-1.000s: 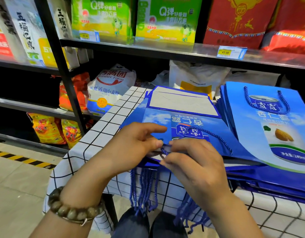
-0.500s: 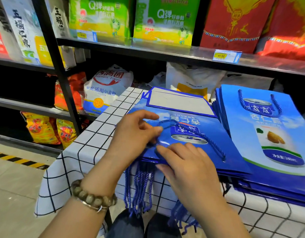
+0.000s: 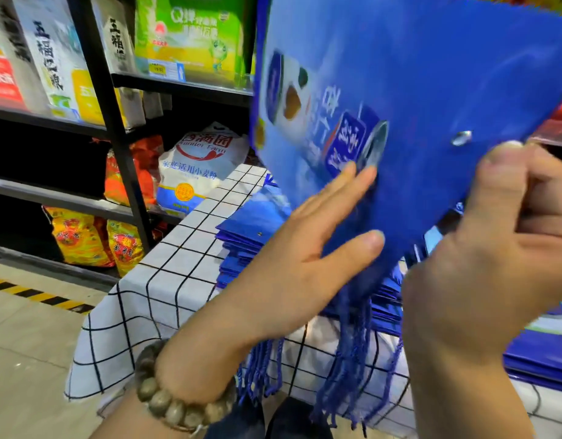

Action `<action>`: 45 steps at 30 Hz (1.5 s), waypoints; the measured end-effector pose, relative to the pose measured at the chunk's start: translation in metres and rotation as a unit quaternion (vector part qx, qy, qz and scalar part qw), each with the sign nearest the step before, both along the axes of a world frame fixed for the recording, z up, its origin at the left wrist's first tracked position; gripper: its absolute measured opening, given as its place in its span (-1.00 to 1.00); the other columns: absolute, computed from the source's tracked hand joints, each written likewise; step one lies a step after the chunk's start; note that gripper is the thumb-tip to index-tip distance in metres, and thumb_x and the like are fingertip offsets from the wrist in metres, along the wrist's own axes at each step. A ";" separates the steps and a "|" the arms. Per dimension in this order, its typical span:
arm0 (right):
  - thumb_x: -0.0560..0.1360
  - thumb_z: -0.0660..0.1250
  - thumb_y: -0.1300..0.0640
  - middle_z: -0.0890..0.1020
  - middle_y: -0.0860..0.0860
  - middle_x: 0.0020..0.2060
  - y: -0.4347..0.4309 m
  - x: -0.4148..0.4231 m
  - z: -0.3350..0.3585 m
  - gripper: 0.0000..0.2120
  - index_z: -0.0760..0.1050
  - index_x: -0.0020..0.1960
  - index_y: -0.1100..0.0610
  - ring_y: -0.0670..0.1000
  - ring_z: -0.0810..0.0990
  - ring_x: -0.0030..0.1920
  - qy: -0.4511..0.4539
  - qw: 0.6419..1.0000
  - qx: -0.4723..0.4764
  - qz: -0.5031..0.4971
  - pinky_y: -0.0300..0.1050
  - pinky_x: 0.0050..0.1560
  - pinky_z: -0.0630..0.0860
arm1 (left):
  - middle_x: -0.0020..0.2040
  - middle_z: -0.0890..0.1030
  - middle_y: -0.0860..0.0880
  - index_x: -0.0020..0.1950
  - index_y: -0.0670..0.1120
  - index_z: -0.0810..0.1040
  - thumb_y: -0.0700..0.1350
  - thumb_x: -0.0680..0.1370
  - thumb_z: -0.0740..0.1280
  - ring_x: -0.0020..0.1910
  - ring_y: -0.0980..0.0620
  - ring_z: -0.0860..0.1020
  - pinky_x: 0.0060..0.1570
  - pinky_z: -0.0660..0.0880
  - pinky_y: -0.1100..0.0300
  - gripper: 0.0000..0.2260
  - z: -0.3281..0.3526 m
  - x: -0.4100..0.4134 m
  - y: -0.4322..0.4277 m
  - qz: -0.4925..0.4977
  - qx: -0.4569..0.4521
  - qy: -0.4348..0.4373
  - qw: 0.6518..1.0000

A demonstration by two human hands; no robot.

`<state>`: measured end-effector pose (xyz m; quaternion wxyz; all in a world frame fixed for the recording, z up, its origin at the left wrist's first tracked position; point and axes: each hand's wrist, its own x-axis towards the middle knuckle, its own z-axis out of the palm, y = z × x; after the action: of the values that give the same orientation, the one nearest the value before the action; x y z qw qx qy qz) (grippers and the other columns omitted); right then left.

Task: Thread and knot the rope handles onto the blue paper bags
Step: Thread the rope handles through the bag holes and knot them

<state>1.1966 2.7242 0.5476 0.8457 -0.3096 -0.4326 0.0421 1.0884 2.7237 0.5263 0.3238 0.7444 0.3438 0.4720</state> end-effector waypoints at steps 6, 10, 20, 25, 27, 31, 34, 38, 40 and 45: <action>0.46 0.23 0.41 0.61 0.15 0.04 0.000 0.001 -0.031 -0.54 0.28 0.29 0.10 0.26 0.59 0.07 0.177 0.936 -0.199 0.231 -0.11 -0.37 0.56 | 0.50 -0.01 0.19 0.43 0.28 0.09 0.30 0.33 0.18 0.49 0.17 -0.08 0.47 -0.05 -0.03 -0.32 -0.008 -0.015 0.031 0.137 0.031 0.213 0.967; 0.45 0.28 0.39 0.62 0.12 -0.06 -0.001 0.010 -0.060 -0.51 0.28 0.28 0.02 0.06 0.67 -0.11 0.157 0.909 -0.317 0.222 -0.16 -0.38 0.57 | 0.51 -0.01 0.20 0.43 0.30 0.10 0.24 0.46 0.24 0.49 0.18 -0.08 0.47 -0.12 0.01 -0.43 -0.031 -0.021 0.038 0.095 -0.057 0.319 0.941; 0.31 0.44 -0.02 0.40 -0.03 -0.18 -0.004 0.042 -0.068 -0.56 0.46 0.17 0.00 -0.02 0.41 -0.25 -0.283 0.876 -0.365 -0.136 -0.08 -0.22 0.38 | 0.44 0.25 0.20 0.41 0.16 0.27 -0.03 0.41 0.44 0.31 0.37 0.16 0.02 0.02 0.72 -0.38 -0.027 -0.031 0.041 0.076 -0.058 0.314 0.945; 0.32 0.38 -0.20 0.56 0.08 -0.07 0.008 0.048 -0.071 -0.58 0.62 0.03 0.07 0.11 0.51 -0.02 -0.474 0.806 -0.323 -0.147 0.02 0.00 0.35 | 0.44 0.22 0.14 0.45 0.16 0.18 -0.20 0.48 0.34 0.38 0.19 0.14 0.17 0.06 0.49 -0.38 -0.016 -0.042 0.028 0.107 -0.016 0.421 0.901; 0.38 0.18 -0.21 0.63 0.00 -0.04 0.012 0.046 -0.081 -0.59 0.62 0.03 0.00 0.07 0.59 -0.02 -0.546 0.760 -0.336 -0.109 -0.04 0.11 0.33 | 0.32 0.33 0.07 0.44 0.16 0.15 -0.17 0.50 0.28 0.32 0.04 0.28 0.21 0.26 0.24 -0.42 -0.014 -0.050 0.021 0.215 0.030 0.481 0.849; 0.39 0.18 -0.15 0.66 -0.04 -0.10 0.016 0.047 -0.089 -0.64 0.64 0.00 -0.02 0.08 0.63 -0.08 -0.534 0.763 -0.355 -0.079 -0.01 -0.01 0.42 | 0.14 0.50 0.10 0.36 0.22 0.24 -0.09 0.52 0.22 0.17 0.01 0.46 -0.11 0.41 0.18 -0.56 -0.005 -0.060 0.007 0.311 0.036 0.512 0.800; 0.39 0.15 -0.15 0.66 -0.04 -0.13 0.018 0.046 -0.086 -0.62 0.64 -0.02 -0.01 0.08 0.62 -0.11 -0.529 0.774 -0.338 -0.079 -0.06 -0.04 0.37 | -0.24 0.59 0.10 0.17 0.17 0.42 -0.12 0.49 0.24 -0.23 0.19 0.53 -0.34 0.35 0.27 -0.71 0.003 -0.059 0.008 0.269 -0.028 0.364 0.891; 0.38 0.15 -0.15 0.63 -0.05 -0.14 0.016 0.038 -0.088 -0.61 0.63 -0.01 0.00 0.08 0.60 -0.10 -0.523 0.782 -0.336 -0.057 -0.10 -0.06 0.32 | -0.49 0.51 0.00 -0.04 -0.05 0.49 -0.36 0.47 0.29 -0.57 0.11 0.52 -0.53 0.44 0.34 -0.79 0.006 -0.029 0.009 0.158 -0.231 -0.181 0.943; 0.41 0.13 -0.16 0.61 -0.10 -0.14 0.014 0.035 -0.085 -0.64 0.62 -0.03 -0.04 0.05 0.58 -0.07 -0.513 0.792 -0.332 -0.015 -0.09 -0.06 0.35 | -0.31 0.61 -0.03 -0.06 -0.08 0.52 -0.36 0.46 0.27 -0.41 0.06 0.62 -0.36 0.59 0.23 -0.80 0.007 -0.015 0.006 0.104 -0.290 -0.347 0.886; 0.41 -0.01 -0.26 0.55 -0.23 -0.08 0.006 0.035 -0.067 -0.57 0.58 -0.18 -0.10 -0.15 0.46 0.09 -0.396 0.813 -0.356 0.236 0.08 0.19 0.32 | -0.02 0.63 -0.12 0.03 -0.19 0.54 -0.39 0.48 0.19 -0.07 0.03 0.66 -0.07 0.59 0.18 -0.77 0.018 0.007 0.008 0.037 -0.308 -0.465 0.829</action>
<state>1.2320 2.7302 0.4806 0.3961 -0.4672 -0.7445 0.2656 1.0953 2.7315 0.5439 0.6402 0.2853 0.3070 0.6438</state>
